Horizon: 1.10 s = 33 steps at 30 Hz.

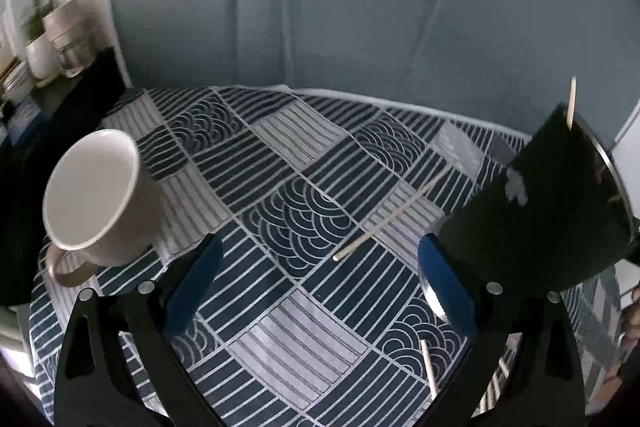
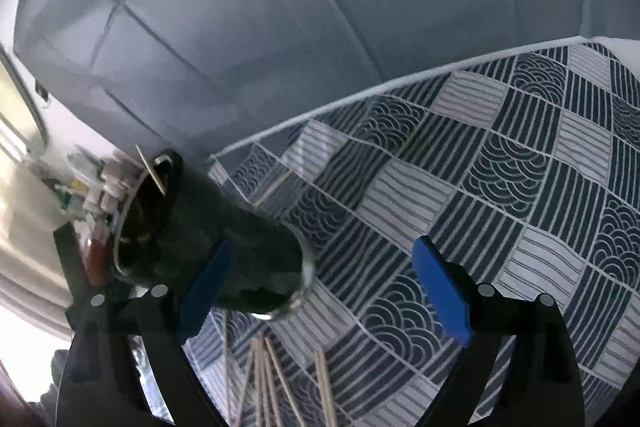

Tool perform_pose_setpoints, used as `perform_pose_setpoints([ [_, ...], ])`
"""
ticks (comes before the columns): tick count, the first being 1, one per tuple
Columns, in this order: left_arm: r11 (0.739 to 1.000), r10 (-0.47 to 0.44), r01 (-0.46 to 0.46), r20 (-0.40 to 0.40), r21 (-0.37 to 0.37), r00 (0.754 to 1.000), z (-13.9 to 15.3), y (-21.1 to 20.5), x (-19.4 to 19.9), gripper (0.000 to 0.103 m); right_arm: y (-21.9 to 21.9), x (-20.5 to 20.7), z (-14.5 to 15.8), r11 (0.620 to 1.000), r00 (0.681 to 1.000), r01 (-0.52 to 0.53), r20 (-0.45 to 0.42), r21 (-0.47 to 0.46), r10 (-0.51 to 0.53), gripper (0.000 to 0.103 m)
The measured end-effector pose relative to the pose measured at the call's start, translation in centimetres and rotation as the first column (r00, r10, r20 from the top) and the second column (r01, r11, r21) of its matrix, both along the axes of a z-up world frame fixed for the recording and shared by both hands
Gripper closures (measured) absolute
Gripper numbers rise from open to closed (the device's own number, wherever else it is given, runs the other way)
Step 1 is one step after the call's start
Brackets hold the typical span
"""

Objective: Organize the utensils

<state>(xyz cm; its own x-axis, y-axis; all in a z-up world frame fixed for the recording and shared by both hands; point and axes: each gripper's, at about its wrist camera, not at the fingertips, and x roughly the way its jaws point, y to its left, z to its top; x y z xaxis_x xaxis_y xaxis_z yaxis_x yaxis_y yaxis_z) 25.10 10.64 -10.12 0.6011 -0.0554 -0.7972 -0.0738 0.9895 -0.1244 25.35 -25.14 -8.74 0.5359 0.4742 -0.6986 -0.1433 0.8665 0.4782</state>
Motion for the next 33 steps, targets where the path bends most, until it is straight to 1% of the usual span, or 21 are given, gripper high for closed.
perform_pose_setpoints([
  [3,0.998,-0.035,0.036,-0.015,0.043,0.999,-1.0,-0.7,0.7,0.007,-0.5,-0.4,-1.4,1.0,0.999,0.01,-0.031,-0.018,-0.01,0.016],
  [7,0.987,-0.103,0.109,-0.055,0.114,0.993,-2.6,-1.9,1.8,0.007,-1.3,-1.3,-3.7,0.999,0.996,0.032,-0.087,-0.032,-0.034,0.016],
  [11,0.972,-0.157,0.167,-0.071,0.163,0.985,-3.6,-2.9,2.5,0.007,-1.8,-2.3,-5.4,0.997,0.99,0.044,-0.131,-0.06,-0.052,0.016],
  [14,0.965,-0.182,0.194,-0.082,0.178,0.98,-4.4,-3.4,3.2,0.008,-2.2,-2.9,-6.2,0.996,0.987,0.057,-0.149,-0.071,-0.067,0.016],
  [15,0.963,-0.192,0.206,-0.094,0.176,0.977,-4.6,-3.5,3.5,0.023,-2.4,-3.1,-6.4,0.995,0.985,0.062,-0.156,-0.072,-0.073,0.016],
  [16,0.959,-0.204,0.222,-0.116,0.175,0.972,-5.0,-3.6,3.8,0.047,-2.4,-3.2,-6.6,0.995,0.984,0.067,-0.161,-0.073,-0.078,0.016],
  [17,0.96,-0.204,0.225,-0.135,0.169,0.97,-5.4,-3.6,4.1,0.051,-2.5,-3.3,-6.7,0.995,0.983,0.071,-0.165,-0.072,-0.082,0.016],
  [18,0.964,-0.205,0.224,-0.131,0.146,0.97,-5.4,-3.4,4.2,0.056,-2.6,-3.4,-6.8,0.995,0.982,0.074,-0.168,-0.071,-0.085,0.016],
  [19,0.966,-0.215,0.23,-0.131,0.117,0.968,-5.3,-3.3,4.3,0.063,-2.6,-3.5,-6.9,0.994,0.982,0.076,-0.169,-0.072,-0.087,0.016],
  [20,0.964,-0.22,0.236,-0.133,0.12,0.967,-5.3,-3.3,4.3,0.067,-2.6,-3.5,-7.0,0.994,0.981,0.078,-0.17,-0.073,-0.09,0.016],
  [21,0.957,-0.248,0.264,-0.135,0.117,0.959,-5.2,-3.5,4.2,0.081,-2.6,-3.6,-7.0,0.994,0.981,0.08,-0.171,-0.072,-0.091,0.016],
  [22,0.951,-0.272,0.289,-0.14,0.112,0.952,-5.2,-3.8,4.1,0.092,-2.5,-3.6,-7.1,0.994,0.981,0.081,-0.172,-0.071,-0.092,0.016],
  [24,0.936,-0.306,0.326,-0.15,0.132,0.94,-5.1,-4.4,3.6,0.098,-2.3,-3.7,-7.2,0.994,0.98,0.08,-0.179,-0.068,-0.091,0.016],
  [25,0.934,-0.311,0.332,-0.155,0.13,0.938,-5.1,-4.5,3.4,0.098,-2.1,-3.7,-7.2,0.995,0.979,0.079,-0.181,-0.067,-0.09,0.016],
  [28,0.938,-0.32,0.338,-0.186,0.072,0.929,-4.9,-4.2,2.6,0.099,-1.4,-3.8,-7.0,0.996,0.981,0.063,-0.178,-0.065,-0.074,0.016],
  [31,0.932,-0.337,0.357,-0.207,0.063,0.918,-4.9,-4.3,0.5,0.099,-0.6,-4.1,-6.6,0.996,0.984,0.037,-0.171,-0.076,-0.05,0.016],
  [33,0.933,-0.342,0.358,-0.222,0.039,0.913,-4.8,-4.2,-1.6,0.099,-0.2,-4.3,-6.5,0.997,0.985,0.027,-0.167,-0.076,-0.039,0.016],
])
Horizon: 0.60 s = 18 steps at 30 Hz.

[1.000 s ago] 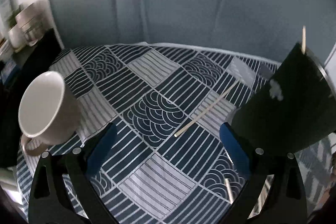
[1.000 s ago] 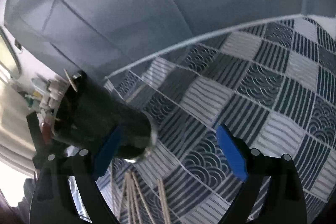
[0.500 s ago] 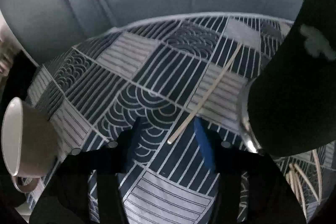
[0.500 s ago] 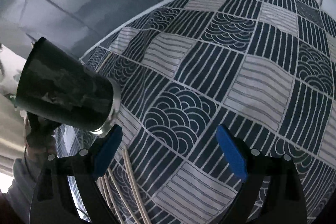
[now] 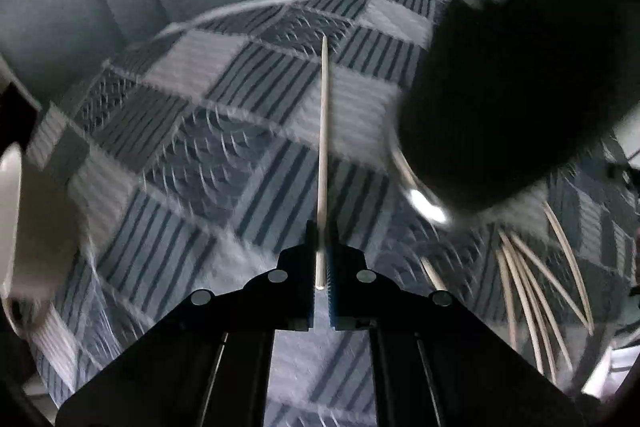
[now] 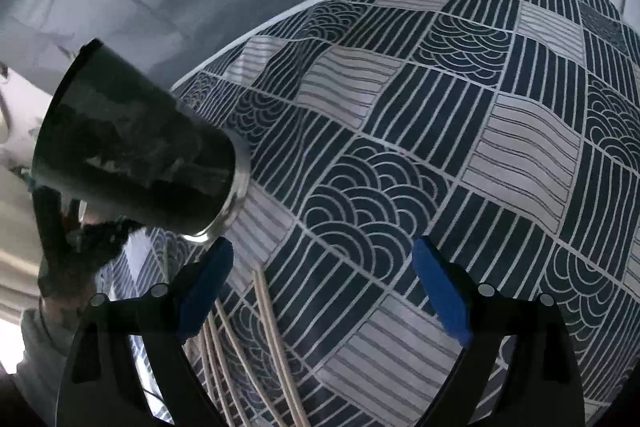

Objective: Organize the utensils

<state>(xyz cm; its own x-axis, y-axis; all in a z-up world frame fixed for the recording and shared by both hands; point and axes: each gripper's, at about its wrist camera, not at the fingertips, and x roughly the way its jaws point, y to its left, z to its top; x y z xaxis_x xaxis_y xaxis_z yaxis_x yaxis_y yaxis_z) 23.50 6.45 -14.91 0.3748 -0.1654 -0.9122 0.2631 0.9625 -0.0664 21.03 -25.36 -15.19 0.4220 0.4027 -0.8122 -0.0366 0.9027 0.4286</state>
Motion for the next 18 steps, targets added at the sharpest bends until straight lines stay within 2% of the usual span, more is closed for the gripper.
perform_pose_setpoints([
  [8,0.998,0.055,-0.057,-0.059,-0.039,0.997,0.0,0.7,-8.7,0.098,1.4,-2.3,0.5,0.999,0.999,-0.046,-0.001,0.001,0.046,0.016],
  [15,0.994,0.062,-0.071,-0.102,-0.087,0.993,-0.2,-0.2,-15.6,0.098,5.1,-5.7,0.8,0.987,0.987,-0.158,-0.018,-0.025,0.158,0.016],
  [17,0.99,0.072,-0.084,-0.11,-0.115,0.991,-0.2,0.0,-16.9,0.093,6.6,-6.5,0.8,0.981,0.981,-0.194,-0.022,-0.029,0.193,0.016],
  [18,0.989,0.074,-0.087,-0.107,-0.119,0.991,-0.1,0.1,-17.5,0.087,7.6,-6.9,0.8,0.976,0.976,-0.216,-0.022,-0.029,0.216,0.016],
])
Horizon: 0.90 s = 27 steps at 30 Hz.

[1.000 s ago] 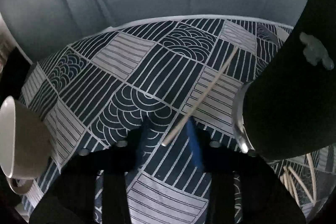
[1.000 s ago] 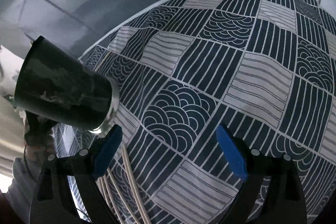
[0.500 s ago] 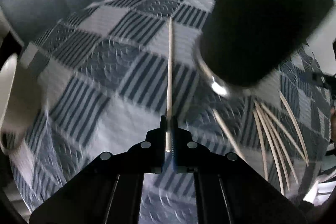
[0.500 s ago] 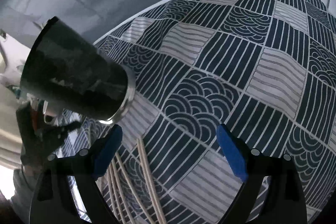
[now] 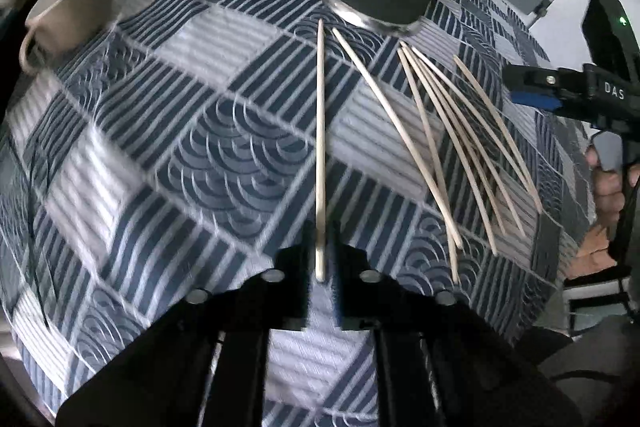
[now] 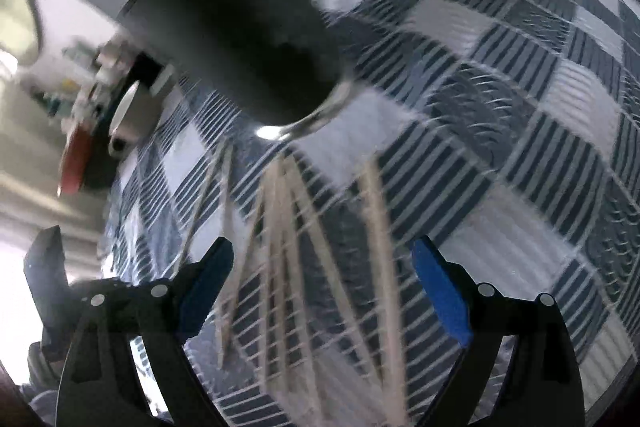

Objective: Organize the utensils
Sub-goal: 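Lower the right gripper to the pile and grasp a wooden stick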

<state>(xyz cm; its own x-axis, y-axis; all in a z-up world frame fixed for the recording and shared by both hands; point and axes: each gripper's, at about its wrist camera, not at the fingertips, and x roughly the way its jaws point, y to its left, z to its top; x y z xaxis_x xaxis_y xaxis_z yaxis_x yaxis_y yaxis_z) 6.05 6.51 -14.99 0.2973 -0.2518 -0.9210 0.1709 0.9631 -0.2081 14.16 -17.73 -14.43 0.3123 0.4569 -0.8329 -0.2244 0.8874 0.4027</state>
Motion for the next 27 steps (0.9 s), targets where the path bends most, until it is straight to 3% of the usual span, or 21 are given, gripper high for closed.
perform_pose_setpoints([
  [2,1.0,0.006,-0.006,0.025,-0.003,1.0,0.5,0.5,-1.0,0.079,2.2,-0.7,0.1,0.999,0.999,-0.051,0.004,-0.011,0.051,0.016],
  [4,1.0,0.025,-0.025,0.052,0.012,0.998,1.2,1.3,-1.5,0.063,4.1,-1.3,0.3,0.995,0.996,-0.093,0.012,-0.024,0.094,0.017],
  [5,0.999,0.038,-0.039,0.067,0.016,0.997,1.6,2.0,-1.6,0.062,4.9,-1.6,0.4,0.993,0.994,-0.111,0.013,-0.034,0.112,0.017],
  [7,0.997,0.066,-0.069,0.087,0.033,0.994,2.1,3.4,-1.3,0.046,7.0,-1.9,0.5,0.987,0.988,-0.152,0.02,-0.052,0.153,0.017],
  [10,0.991,0.106,-0.114,0.115,0.073,0.988,2.4,5.7,-1.2,0.038,9.9,-1.8,0.5,0.979,0.982,-0.189,0.004,-0.076,0.19,0.021],
  [15,0.985,0.132,-0.14,0.079,0.103,0.988,1.4,8.6,-0.6,0.021,14.6,-0.8,0.0,0.965,0.973,-0.231,-0.041,-0.122,0.227,0.03],
  [22,0.977,0.122,-0.132,0.071,0.166,0.99,0.0,9.8,0.1,0.019,17.7,0.3,-2.1,0.953,0.973,-0.22,-0.123,-0.211,0.197,0.043],
  [27,0.97,0.075,-0.091,0.076,0.227,0.994,-0.9,9.2,-0.2,0.01,19.9,-0.1,-2.2,0.901,0.97,-0.241,-0.081,-0.361,0.228,0.049],
])
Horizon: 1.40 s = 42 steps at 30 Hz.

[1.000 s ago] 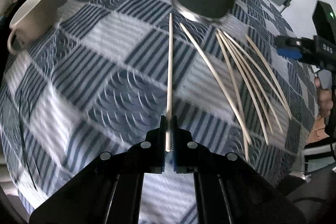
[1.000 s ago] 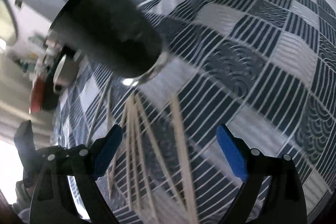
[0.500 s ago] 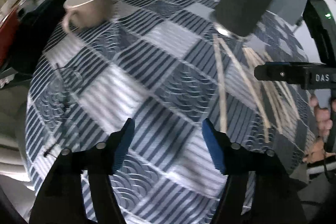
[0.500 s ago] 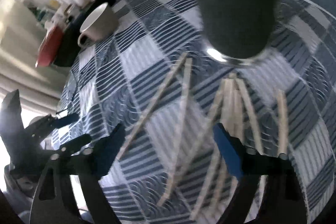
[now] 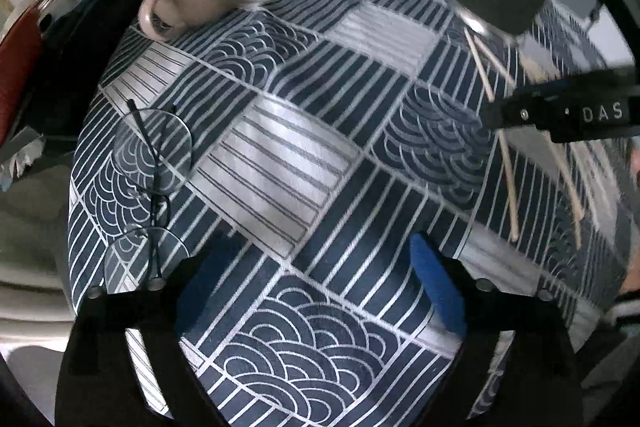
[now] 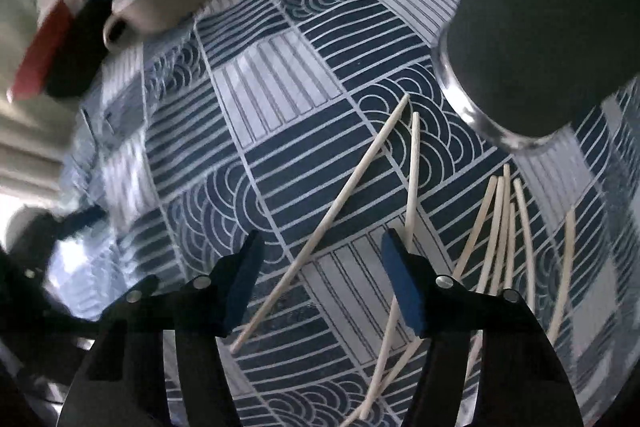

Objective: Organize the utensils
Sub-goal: 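Lower the right gripper to the pile and grasp a wooden stick, then lift the stick over the black holder and open the right gripper to drop it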

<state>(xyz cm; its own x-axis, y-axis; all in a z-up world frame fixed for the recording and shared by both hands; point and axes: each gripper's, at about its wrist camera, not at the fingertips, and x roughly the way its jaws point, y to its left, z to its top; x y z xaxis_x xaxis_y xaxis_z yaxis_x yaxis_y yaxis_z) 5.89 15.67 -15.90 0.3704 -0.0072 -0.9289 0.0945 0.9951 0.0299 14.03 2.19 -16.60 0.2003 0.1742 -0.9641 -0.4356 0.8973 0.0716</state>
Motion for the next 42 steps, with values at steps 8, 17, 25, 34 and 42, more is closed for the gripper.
perform_pose_setpoints([
  [8,1.0,0.022,-0.022,-0.008,-0.007,1.0,0.0,0.1,-0.1,0.01,-0.7,-1.3,0.2,0.999,0.995,-0.037,0.089,-0.035,0.04,0.093],
  [17,1.0,-0.025,0.024,-0.047,-0.017,0.999,1.0,-0.8,-1.1,0.065,-5.6,-0.3,0.2,0.99,0.997,0.029,-0.08,0.141,-0.018,0.099],
  [25,0.998,-0.046,0.04,-0.119,-0.053,0.992,1.1,-1.0,-1.7,0.099,-9.1,-0.5,3.7,0.956,0.995,0.049,-0.094,0.291,-0.022,0.099],
  [34,0.994,-0.044,0.04,-0.031,-0.098,0.999,5.8,-4.3,1.0,0.099,-11.4,0.8,12.0,0.909,0.999,-0.012,0.04,0.416,-0.005,0.099],
  [42,0.994,-0.088,0.094,0.118,-0.049,0.989,12.6,-8.0,7.0,0.099,-15.4,4.2,19.2,0.884,0.974,-0.053,0.218,0.465,-0.056,0.099],
])
